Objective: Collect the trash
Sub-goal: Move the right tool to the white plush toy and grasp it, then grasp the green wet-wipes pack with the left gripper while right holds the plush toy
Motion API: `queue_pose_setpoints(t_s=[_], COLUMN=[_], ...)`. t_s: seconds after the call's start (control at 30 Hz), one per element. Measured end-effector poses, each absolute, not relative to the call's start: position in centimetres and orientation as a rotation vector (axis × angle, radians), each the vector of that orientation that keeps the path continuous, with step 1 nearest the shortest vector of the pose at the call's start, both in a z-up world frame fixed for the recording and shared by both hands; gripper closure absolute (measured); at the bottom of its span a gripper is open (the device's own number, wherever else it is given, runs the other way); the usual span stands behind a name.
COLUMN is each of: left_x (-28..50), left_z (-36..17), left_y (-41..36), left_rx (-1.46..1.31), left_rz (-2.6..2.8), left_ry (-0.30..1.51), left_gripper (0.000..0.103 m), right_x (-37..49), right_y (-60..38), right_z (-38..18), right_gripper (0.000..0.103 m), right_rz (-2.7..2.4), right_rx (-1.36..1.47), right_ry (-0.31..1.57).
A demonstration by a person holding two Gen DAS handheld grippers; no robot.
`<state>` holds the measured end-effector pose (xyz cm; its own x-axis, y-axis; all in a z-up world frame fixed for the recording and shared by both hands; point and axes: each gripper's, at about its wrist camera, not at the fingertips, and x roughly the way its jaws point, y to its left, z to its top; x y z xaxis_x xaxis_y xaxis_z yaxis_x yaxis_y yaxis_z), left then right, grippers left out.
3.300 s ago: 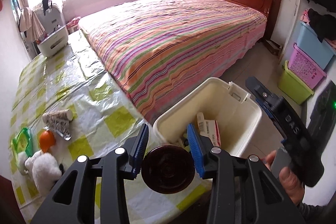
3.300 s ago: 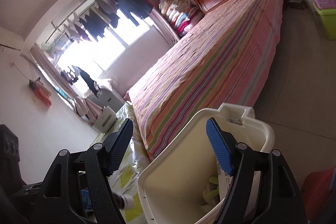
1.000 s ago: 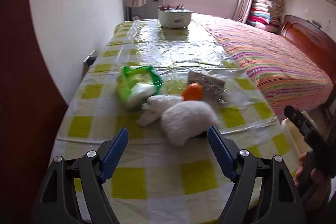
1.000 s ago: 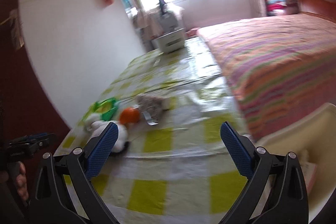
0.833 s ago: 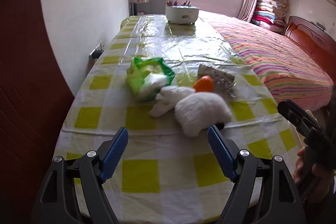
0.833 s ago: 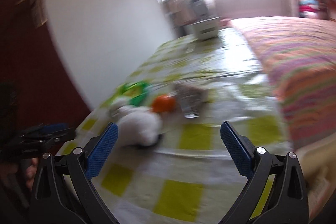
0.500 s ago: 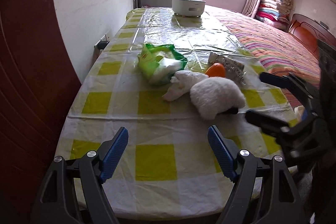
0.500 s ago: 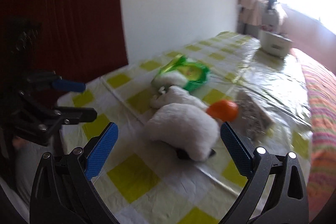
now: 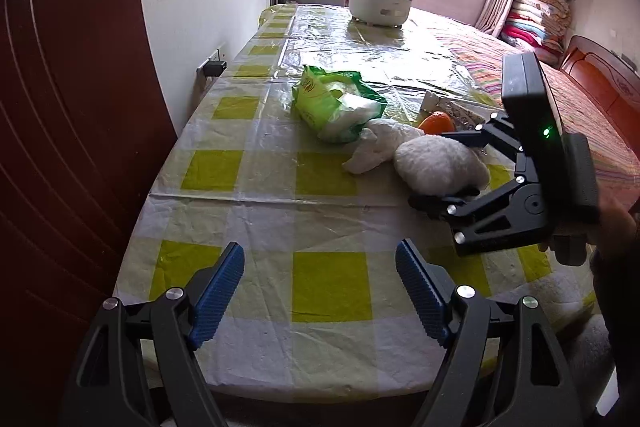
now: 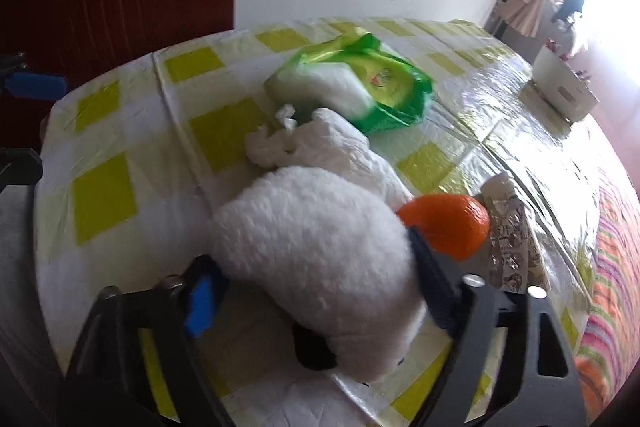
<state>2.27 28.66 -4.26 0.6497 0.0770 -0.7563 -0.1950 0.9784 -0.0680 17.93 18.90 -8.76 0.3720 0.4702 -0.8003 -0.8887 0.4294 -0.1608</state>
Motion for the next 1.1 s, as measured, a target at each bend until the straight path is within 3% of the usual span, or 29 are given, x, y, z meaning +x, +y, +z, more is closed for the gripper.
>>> queue_pose_setpoints(t_s=[0.1,0.2,0.53,0.77,1.1], left_x=[2.6,3.0,8.8,16.1,22.3], left_z=[-4.7,-4.9,-4.1,-3.4,-6.6], left_y=[29.0,29.6,34.3,34.9,35.4], left_rx=[-0.159,-0.198,-0.581,-0.588,-0.639], left_rz=[0.157,0.144,0.031,0.089,0.126], left_ry=[0.861,0.865,0.887,0.931,1.067], left_gripper=[0.027,0.027,0.027,0.027,0.027], right_x=[18.4,18.4,14.4,13.8,12.9], right_y=[17.2,15.0,8.9,7.2,5.6], right_z=[-7.9,-6.9,-3.1,-3.6,-2.0], right_gripper=[0.043,0.045,0.044,0.044,0.043], right_rz=[0.952,0.949,0.959,0.953,0.994], right_rx=[-0.529,-0.39,-0.056,0.027,0.098], right_ry=[0.755,0.75,0.663,0.664,0.596])
